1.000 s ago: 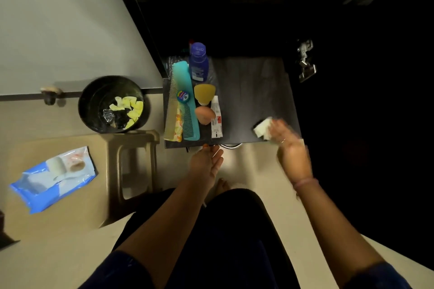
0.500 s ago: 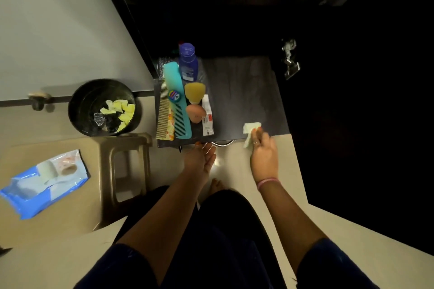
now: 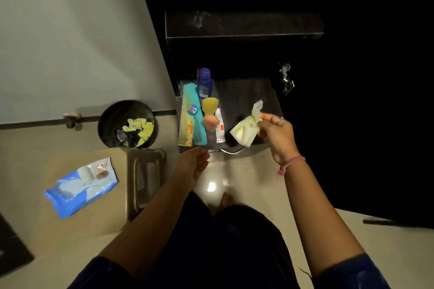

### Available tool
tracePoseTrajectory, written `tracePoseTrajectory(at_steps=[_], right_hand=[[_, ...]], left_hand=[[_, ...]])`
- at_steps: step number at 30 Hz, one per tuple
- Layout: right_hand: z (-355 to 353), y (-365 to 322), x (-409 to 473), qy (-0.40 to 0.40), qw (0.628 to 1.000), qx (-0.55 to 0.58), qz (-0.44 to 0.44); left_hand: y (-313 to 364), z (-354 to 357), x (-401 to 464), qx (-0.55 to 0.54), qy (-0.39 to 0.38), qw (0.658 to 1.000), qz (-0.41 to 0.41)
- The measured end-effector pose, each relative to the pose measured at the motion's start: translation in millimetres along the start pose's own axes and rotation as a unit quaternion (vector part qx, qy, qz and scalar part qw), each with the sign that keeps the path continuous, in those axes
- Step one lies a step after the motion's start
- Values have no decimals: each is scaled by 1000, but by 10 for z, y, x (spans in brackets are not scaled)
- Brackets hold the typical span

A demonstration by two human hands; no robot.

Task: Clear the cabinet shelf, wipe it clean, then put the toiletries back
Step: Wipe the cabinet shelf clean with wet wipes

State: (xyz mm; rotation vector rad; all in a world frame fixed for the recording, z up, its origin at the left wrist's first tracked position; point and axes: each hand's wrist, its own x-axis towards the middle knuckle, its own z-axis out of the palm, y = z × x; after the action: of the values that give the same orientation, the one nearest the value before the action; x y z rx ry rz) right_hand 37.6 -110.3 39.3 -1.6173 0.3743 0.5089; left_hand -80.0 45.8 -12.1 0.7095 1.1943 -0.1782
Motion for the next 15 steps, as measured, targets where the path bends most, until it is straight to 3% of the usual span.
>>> tracePoseTrajectory(at_steps=[10, 15], right_hand=[[803, -1701, -243, -109, 970, 122, -178], [1340, -2041, 108, -59, 962, 82, -255]], left_hand=[[654, 77, -353, -69, -38, 995, 68], [790, 86, -379, -78, -52, 992, 79]])
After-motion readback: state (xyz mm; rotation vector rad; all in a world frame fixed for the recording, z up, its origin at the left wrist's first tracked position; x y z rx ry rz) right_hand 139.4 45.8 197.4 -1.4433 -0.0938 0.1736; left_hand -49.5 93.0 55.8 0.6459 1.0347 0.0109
